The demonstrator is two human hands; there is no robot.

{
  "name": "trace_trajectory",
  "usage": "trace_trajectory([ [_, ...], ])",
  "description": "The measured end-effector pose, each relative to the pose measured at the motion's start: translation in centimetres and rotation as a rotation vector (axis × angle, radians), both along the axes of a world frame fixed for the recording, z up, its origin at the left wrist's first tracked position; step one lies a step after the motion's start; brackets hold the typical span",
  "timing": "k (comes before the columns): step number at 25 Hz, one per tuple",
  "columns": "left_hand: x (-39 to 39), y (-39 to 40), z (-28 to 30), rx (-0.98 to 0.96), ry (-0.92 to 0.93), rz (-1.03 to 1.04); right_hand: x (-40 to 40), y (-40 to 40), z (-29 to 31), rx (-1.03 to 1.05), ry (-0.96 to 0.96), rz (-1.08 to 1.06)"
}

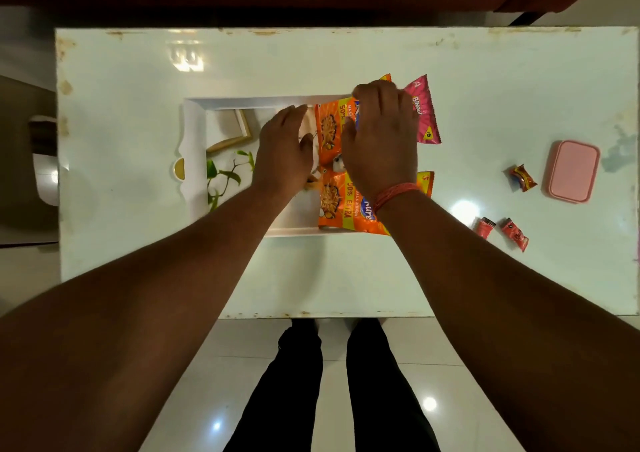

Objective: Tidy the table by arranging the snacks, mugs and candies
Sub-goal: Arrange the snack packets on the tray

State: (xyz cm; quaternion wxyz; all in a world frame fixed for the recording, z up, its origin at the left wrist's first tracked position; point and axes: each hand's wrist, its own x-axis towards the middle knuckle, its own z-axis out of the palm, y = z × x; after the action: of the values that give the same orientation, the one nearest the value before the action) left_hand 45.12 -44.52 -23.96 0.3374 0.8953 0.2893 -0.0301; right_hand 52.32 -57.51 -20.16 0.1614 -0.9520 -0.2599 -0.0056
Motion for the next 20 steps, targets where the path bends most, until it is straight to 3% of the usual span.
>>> trace_trajectory([
  [5, -3.7, 3.6, -0.3, 0.393, 0.182, -0.219, -3.5, 2.6, -1.8, -0.273, 0.268, 0.261],
  [8, -6.3, 5.2, 0.6, 0.499, 0.295, -0.222, -5.3, 3.8, -1.6, -0.363, 0.266, 0.334],
  [20, -12.2, 8.2, 2.7, 0.505, 0.415, -0.065, -6.4, 6.4, -0.4, -0.435, 0.190, 0.450],
])
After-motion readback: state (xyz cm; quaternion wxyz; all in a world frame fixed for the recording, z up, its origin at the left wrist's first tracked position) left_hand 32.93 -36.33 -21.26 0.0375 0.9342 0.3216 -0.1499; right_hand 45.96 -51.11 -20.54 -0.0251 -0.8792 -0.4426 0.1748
